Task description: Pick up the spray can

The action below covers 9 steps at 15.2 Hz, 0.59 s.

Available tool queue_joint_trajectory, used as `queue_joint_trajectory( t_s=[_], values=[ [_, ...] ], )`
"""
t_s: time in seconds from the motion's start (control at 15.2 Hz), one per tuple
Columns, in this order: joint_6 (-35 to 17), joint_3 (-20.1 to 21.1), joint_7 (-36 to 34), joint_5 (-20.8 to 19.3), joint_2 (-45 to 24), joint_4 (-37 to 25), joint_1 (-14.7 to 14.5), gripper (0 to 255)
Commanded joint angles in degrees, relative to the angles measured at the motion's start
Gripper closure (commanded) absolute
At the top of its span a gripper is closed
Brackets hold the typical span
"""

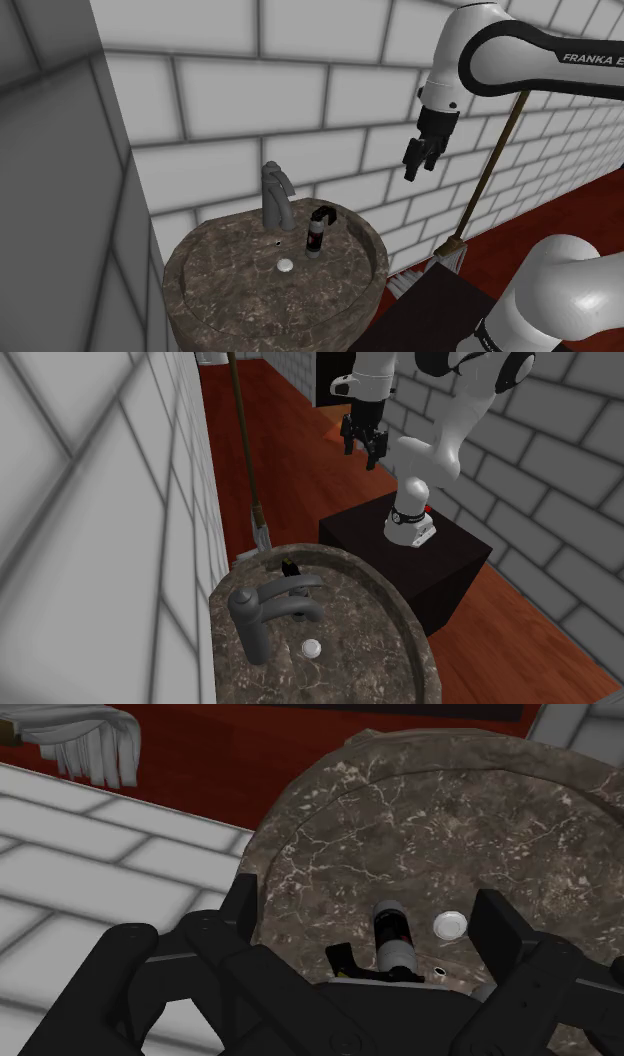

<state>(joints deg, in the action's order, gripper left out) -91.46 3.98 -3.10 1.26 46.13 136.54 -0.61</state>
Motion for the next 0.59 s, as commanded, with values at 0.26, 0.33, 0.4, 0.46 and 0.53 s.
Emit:
queue_joint_trajectory(
  t_s=[0.26,0.33,0.4,0.46,0.53],
  values=[
    [-7.39,5.5,-9.17,1.56,-4.16,2.32,1.18,0],
    [-9.23,6.9,-11.47,1.8,-5.52,2.61,1.57,0],
    [-11.05,8.27,-13.8,1.96,-6.99,2.79,1.98,0],
    [-12.86,9.62,-16.16,2.01,-8.58,2.85,2.4,0],
    [-14.64,10.98,-18.54,1.97,-10.27,2.8,2.89,0]
  ],
)
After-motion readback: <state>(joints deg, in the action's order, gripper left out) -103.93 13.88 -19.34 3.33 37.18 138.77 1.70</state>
